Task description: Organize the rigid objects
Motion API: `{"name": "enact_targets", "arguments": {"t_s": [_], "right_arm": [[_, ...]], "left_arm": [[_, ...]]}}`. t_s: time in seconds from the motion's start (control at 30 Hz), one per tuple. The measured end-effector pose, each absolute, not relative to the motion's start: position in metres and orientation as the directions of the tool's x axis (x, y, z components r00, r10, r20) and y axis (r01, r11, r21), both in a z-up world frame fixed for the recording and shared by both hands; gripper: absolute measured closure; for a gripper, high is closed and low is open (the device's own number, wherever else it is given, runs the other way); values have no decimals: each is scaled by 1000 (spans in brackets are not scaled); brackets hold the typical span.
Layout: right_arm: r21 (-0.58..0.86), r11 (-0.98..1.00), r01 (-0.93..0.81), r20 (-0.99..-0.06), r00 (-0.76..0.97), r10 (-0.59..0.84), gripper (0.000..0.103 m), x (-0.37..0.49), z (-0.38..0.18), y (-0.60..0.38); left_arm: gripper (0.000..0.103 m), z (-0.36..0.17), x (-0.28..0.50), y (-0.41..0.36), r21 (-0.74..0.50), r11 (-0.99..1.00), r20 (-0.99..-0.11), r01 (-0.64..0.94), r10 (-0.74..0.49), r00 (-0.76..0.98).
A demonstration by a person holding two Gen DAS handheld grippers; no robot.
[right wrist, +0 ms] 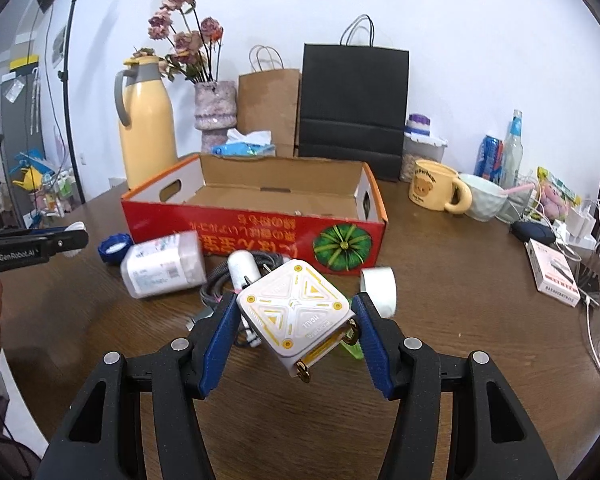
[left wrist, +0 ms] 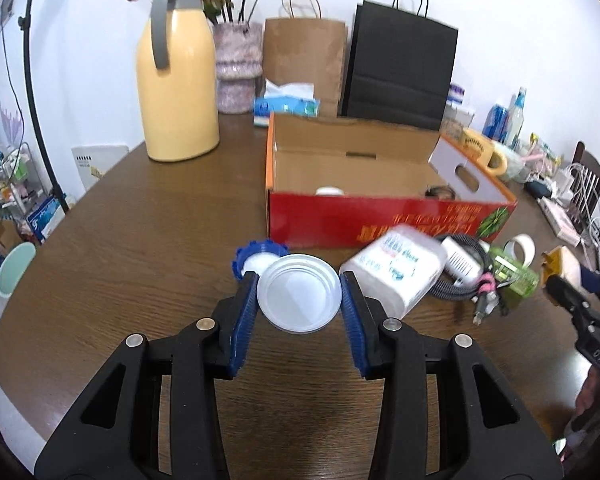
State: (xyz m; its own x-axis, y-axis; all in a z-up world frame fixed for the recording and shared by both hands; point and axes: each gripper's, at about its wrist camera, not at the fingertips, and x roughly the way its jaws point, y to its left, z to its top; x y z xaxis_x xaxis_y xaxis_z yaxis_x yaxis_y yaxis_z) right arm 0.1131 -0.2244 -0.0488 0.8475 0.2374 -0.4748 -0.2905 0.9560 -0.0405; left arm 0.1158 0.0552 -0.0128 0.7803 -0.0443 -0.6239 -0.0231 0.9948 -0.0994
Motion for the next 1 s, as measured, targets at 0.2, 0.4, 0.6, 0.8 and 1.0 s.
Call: {"name": "enact_targets", "arguments": {"t_s": [0.2, 0.4, 0.6, 0.8, 1.0], "right_arm": [[-29, 953, -302, -440, 860, 259, 40, 116, -32, -217], [-34, 948, -318, -403, 872, 278, 40, 120, -13, -208], [-33, 945, -326, -387, 876, 288, 40, 131, 3, -201], [-33, 944, -330, -386, 875, 292, 40, 148, 14, -193], [-28, 943, -332, -393, 871, 295, 40, 170, 24, -185]], "left_arm": [[66, 8, 115, 53, -114, 993, -596, -12, -59, 801], [66, 30, 120, 43, -93, 996, -565, 17, -67, 823], [66, 48, 133, 29, -66, 997, -551, 46, -75, 831], [66, 58, 153, 16, -36, 997, -549, 65, -74, 833], [66, 66, 175, 7, -29, 998, -550, 63, -68, 832]]}}
